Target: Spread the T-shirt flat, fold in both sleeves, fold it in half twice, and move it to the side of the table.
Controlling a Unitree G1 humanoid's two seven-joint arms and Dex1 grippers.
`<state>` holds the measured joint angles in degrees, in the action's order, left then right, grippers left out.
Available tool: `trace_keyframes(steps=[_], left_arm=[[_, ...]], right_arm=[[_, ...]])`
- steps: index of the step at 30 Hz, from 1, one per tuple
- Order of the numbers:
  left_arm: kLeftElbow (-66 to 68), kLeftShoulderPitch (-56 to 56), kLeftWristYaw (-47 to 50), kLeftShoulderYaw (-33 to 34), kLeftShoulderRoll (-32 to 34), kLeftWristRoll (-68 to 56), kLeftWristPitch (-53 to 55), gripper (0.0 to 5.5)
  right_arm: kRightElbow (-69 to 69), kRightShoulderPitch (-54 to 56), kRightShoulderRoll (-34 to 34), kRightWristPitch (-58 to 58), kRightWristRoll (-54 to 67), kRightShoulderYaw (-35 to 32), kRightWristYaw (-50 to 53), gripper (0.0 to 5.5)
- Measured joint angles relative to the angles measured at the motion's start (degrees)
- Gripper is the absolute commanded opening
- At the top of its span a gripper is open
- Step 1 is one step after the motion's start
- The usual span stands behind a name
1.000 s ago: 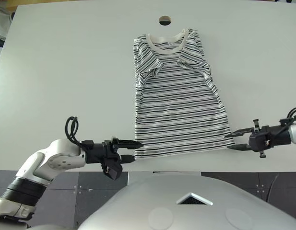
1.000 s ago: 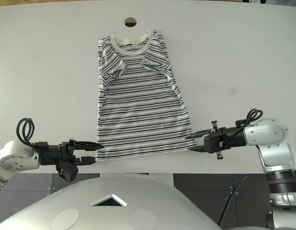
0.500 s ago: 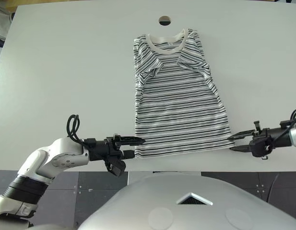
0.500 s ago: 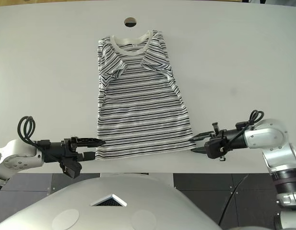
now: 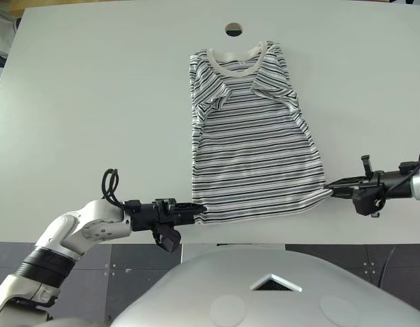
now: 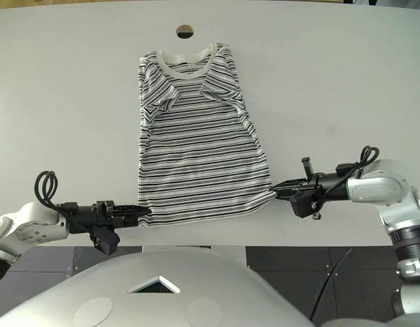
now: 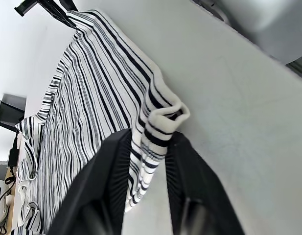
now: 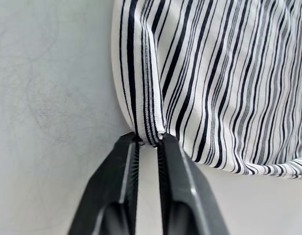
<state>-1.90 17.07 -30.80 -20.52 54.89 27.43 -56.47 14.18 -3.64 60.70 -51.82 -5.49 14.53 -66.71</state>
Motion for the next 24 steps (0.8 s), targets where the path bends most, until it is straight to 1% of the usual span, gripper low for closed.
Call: trace_keyframes(steps=[4,8,10,12,15,17,18,20,21,22,24], left_arm=[[0.0,-1.1,-0.2,-0.2,0.2,0.2,-0.2,0.12],[0.1,-1.7,-0.2,-0.5,0.3,0.2,-0.7,0.12],[1.0,-2.0,-0.5,-1.0,0.4,-1.5,-0.9,0.12],[0.6,-1.8,-3.7,-2.5,1.1,-10.2,2.8,0.12],[-6.4,-0.8,-10.2,-4.2,4.5,-28.6,10.7,0.12],[-13.5,1.8,-17.6,-4.4,11.6,-44.0,18.6,0.12],[-15.9,3.1,-19.9,-4.4,14.6,-48.5,21.0,0.12],[-22.5,6.9,-26.2,-3.4,21.6,-61.5,27.8,0.12],[-25.4,8.3,-28.5,-1.8,24.1,-66.2,29.7,0.12],[-27.2,9.4,-29.6,0.0,24.8,-68.9,30.9,0.12],[-28.8,10.9,-31.0,1.8,24.8,-70.5,32.9,0.12]], right_arm=[[0.1,-0.2,0.3,0.7,2.1,1.3,0.0,0.10],[0.2,-0.5,0.5,1.1,4.2,2.6,-0.1,0.10],[-0.2,-1.1,0.7,2.7,7.1,3.1,-1.1,0.10],[-2.5,-3.2,1.0,6.3,12.2,3.8,-3.5,0.10],[-5.7,-5.9,1.2,12.9,19.3,4.3,-7.9,0.10],[-9.4,-7.5,1.7,19.3,27.0,4.1,-11.7,0.10],[-11.0,-8.1,2.5,21.3,29.6,3.9,-12.9,0.10],[-15.3,-10.2,5.2,27.9,36.3,1.3,-16.4,0.10],[-17.3,-11.2,6.8,30.4,38.5,-0.4,-17.4,0.10],[-18.9,-12.0,7.5,32.3,39.6,-1.8,-17.9,0.10],[-20.8,-13.4,7.5,34.5,40.7,-3.3,-18.7,0.10]])
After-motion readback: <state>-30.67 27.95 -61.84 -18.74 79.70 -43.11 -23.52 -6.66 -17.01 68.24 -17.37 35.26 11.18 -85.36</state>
